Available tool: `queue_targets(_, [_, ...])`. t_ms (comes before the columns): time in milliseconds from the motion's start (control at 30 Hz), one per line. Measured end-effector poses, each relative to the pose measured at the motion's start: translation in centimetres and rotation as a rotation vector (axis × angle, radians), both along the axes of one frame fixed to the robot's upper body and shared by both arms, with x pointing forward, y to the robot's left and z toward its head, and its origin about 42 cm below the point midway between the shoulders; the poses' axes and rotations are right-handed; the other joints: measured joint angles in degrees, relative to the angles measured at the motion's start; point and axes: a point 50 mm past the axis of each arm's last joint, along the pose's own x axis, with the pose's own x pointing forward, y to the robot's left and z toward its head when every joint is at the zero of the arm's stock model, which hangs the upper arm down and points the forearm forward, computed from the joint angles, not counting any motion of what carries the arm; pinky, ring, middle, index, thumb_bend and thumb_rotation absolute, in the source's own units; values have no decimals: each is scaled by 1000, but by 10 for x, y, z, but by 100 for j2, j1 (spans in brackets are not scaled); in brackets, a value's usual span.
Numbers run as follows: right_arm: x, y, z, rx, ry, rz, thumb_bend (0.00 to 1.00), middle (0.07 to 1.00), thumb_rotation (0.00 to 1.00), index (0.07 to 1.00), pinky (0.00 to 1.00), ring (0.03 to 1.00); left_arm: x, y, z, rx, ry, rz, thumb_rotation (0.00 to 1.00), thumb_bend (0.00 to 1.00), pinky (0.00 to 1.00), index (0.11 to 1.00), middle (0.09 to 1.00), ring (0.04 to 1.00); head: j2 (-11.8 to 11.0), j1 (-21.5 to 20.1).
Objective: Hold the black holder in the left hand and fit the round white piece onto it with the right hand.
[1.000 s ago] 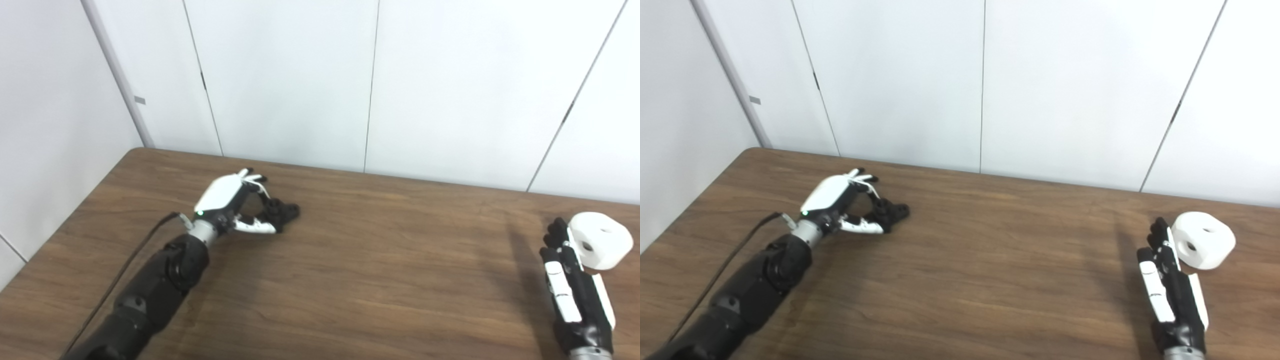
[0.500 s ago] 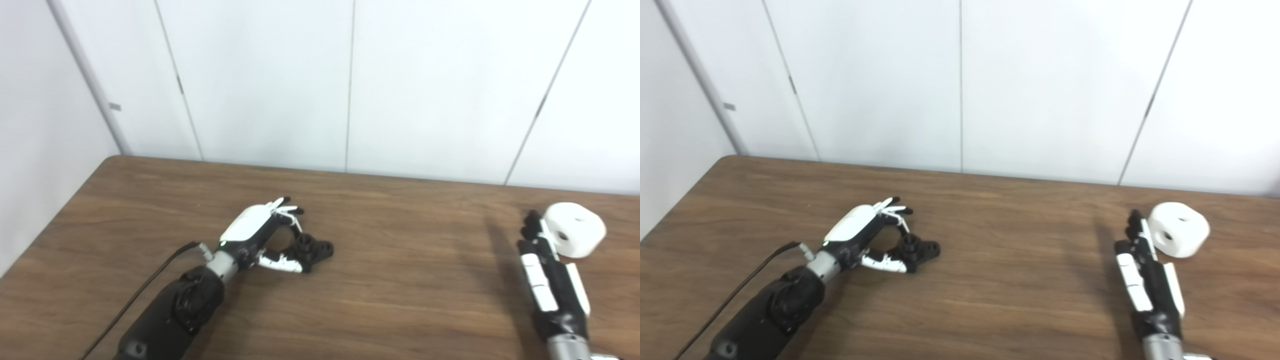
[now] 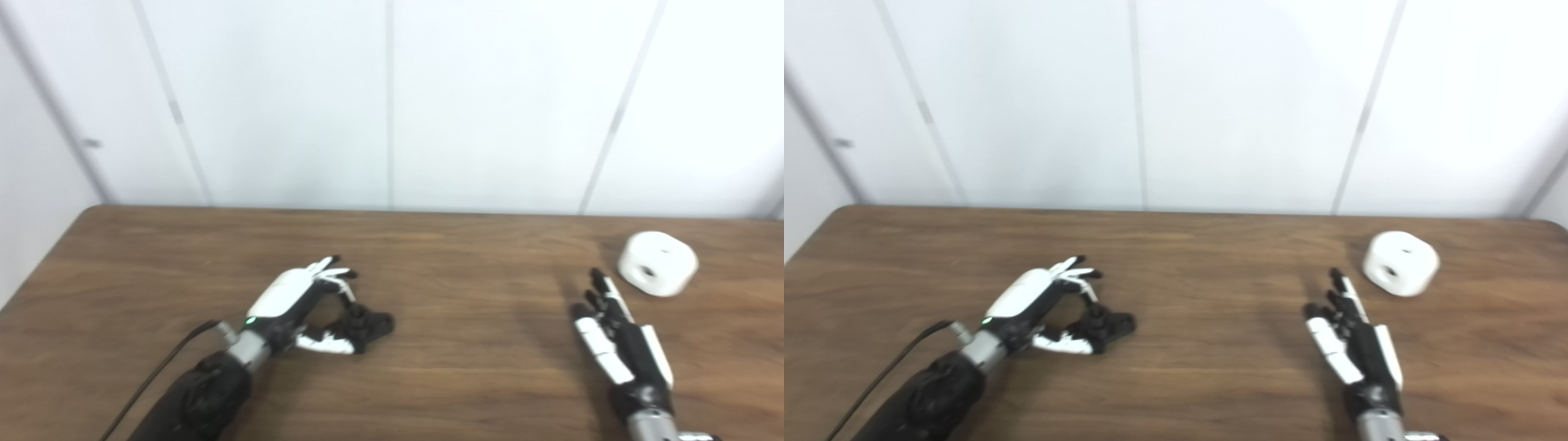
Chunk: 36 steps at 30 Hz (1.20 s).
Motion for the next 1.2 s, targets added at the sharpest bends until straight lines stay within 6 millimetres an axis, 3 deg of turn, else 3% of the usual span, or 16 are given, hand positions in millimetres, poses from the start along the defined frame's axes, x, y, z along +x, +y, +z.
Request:
queue_targets(133, [-11,-6,13,-31,49,-1,476,923,418,874,748,828,-1,0,0,1,-3,-21,49,522,1000,483,868,1000,0,-150])
queue_targets(333, [-30,-4,25,-33,79,-3,473,848,325,839,690,792,-1,3,1,1,-2,-31,49,522,1000,483,866,1000,0,-238])
queue_targets(433, [-39,-4,37,-67,35,-18,461,801,242,792,632,761,0,5,0,-1,0,-33,49,522,1000,483,863,1000,-9,-361])
queue_targets(667, [-47,-8,60,-163,-137,-80,446,699,207,689,535,646,0,6,-3,-16,5,-31,48,522,1000,483,864,1000,-35,-466])
queue_targets(1000, [-50,-21,72,-288,-314,-212,482,653,266,651,529,627,1,8,-4,-18,6,-30,46,521,1000,483,862,1000,-88,-721])
queue_targets(1100, [-44,-32,64,-354,-344,-293,522,665,261,657,527,637,1,9,-3,-18,8,-29,46,521,1000,483,859,1000,-97,-826])
queue_targets(1200, [-40,-43,52,-448,-373,-380,598,695,258,667,609,697,1,10,-3,-19,9,-26,45,521,1000,483,859,1000,-105,-888])
